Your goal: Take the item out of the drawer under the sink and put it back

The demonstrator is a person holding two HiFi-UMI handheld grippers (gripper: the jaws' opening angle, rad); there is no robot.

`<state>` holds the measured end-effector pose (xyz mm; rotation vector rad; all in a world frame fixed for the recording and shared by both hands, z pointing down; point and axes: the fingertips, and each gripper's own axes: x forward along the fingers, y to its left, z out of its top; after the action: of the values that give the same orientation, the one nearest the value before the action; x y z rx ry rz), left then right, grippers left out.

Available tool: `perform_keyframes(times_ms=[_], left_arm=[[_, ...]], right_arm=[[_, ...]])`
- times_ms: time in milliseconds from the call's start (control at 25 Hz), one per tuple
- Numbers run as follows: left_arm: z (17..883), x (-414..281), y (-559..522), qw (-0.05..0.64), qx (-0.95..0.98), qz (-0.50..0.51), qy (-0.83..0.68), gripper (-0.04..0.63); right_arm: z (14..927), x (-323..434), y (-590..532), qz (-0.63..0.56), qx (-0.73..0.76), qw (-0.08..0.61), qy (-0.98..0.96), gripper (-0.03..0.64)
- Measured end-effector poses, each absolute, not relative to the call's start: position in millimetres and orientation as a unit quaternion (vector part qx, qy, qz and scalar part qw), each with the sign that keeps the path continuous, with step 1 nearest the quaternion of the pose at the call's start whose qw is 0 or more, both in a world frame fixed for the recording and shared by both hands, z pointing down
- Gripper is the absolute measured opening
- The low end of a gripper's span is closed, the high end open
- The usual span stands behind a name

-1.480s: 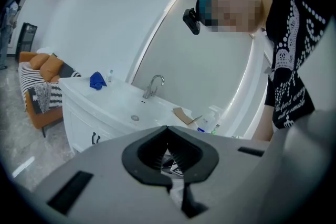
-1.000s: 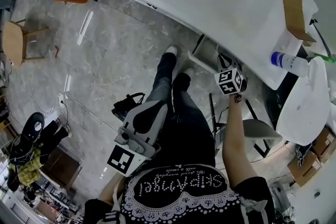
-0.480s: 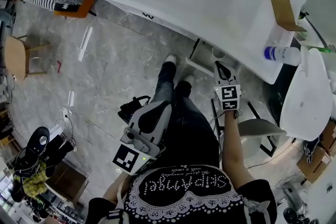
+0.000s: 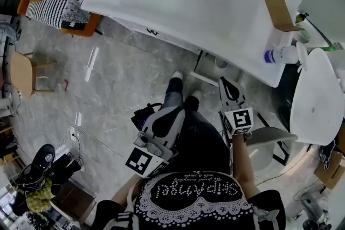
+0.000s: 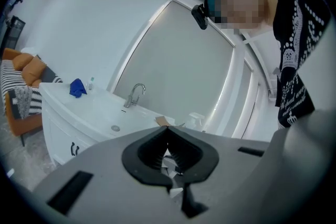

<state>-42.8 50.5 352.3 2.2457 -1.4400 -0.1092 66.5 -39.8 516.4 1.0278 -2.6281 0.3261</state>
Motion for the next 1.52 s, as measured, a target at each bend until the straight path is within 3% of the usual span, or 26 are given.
perform_keyframes(times_ms=[720, 1520], left_arm=[[321, -11, 46, 0.17, 0.868, -0.057, -0.463, 0.005], [281, -37, 35, 0.123, 0.909, -0.062, -0.394, 0.005]], right_arm=[[369, 83, 2, 0.039, 0.423, 0.044, -0.904, 0.017], [343, 111, 65, 0.063, 0.551, 0.042, -0.831, 0.017]])
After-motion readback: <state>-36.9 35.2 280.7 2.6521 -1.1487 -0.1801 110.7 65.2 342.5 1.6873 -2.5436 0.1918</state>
